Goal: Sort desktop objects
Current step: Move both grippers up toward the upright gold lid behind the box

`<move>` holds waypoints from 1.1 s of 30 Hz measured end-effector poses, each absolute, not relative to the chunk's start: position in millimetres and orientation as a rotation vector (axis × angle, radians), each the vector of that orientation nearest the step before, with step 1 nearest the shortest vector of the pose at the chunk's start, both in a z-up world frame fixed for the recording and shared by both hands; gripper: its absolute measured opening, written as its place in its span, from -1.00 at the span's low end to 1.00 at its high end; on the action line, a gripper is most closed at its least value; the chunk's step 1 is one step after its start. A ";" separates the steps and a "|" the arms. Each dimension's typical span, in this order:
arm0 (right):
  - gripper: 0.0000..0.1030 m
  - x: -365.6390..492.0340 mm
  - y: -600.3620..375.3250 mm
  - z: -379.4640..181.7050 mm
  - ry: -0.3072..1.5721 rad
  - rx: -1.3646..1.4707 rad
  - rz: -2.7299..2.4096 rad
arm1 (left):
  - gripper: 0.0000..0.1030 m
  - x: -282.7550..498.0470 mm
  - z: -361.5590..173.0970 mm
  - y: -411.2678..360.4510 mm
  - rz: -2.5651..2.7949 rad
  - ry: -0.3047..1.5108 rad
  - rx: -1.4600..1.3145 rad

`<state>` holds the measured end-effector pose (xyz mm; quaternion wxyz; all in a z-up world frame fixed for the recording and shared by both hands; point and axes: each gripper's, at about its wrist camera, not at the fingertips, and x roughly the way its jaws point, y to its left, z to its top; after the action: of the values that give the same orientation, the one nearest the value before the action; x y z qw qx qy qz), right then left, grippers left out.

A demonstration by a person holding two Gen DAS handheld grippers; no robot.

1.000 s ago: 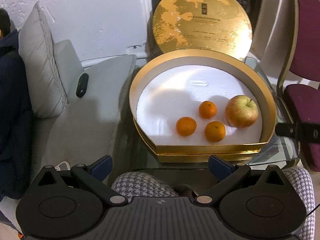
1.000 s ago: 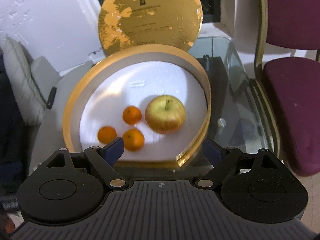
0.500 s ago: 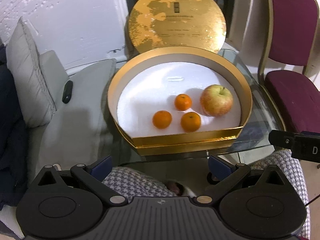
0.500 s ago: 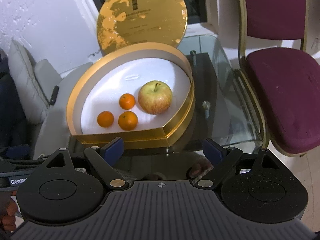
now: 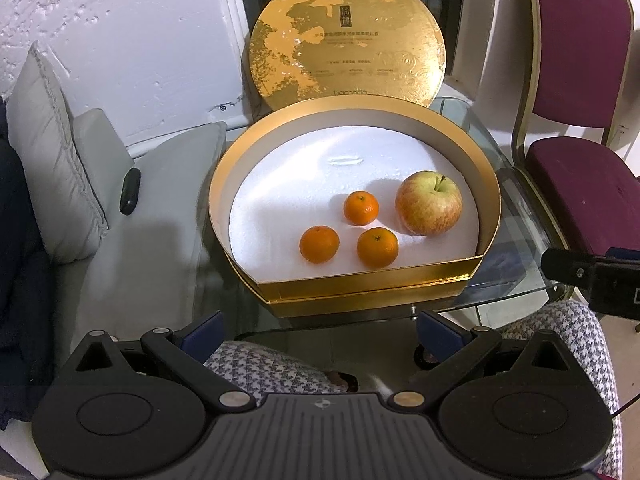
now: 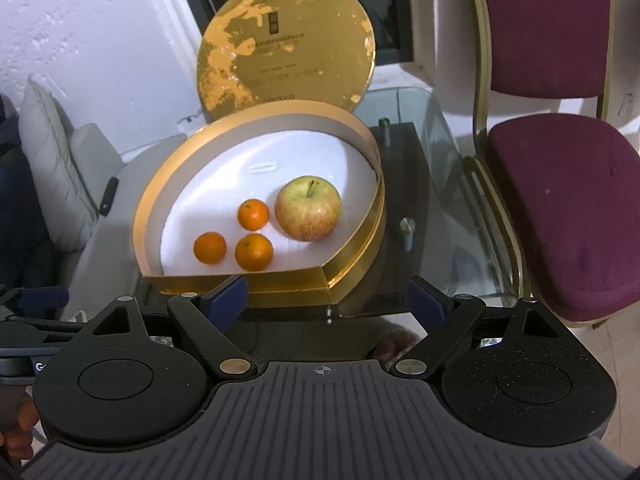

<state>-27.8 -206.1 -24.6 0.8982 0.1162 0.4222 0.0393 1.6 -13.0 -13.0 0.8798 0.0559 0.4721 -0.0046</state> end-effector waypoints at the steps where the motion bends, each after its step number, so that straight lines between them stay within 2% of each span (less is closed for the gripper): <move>1: 0.75 -27.3 -206.5 -24.0 0.872 0.240 0.081 | 0.99 2.6 -12.4 -13.4 -0.013 0.980 0.119; 16: 0.76 -2.3 -217.1 -3.4 0.795 0.236 0.080 | 0.98 35.6 4.3 8.6 0.064 0.908 0.055; 33: 0.79 77.3 -214.6 37.4 0.695 0.203 0.104 | 0.98 108.6 25.3 41.5 0.143 0.835 0.055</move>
<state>77.3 -214.6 37.4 0.9338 0.0992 0.3400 0.0510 108.6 41.5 25.3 0.9113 0.0268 0.4050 0.0694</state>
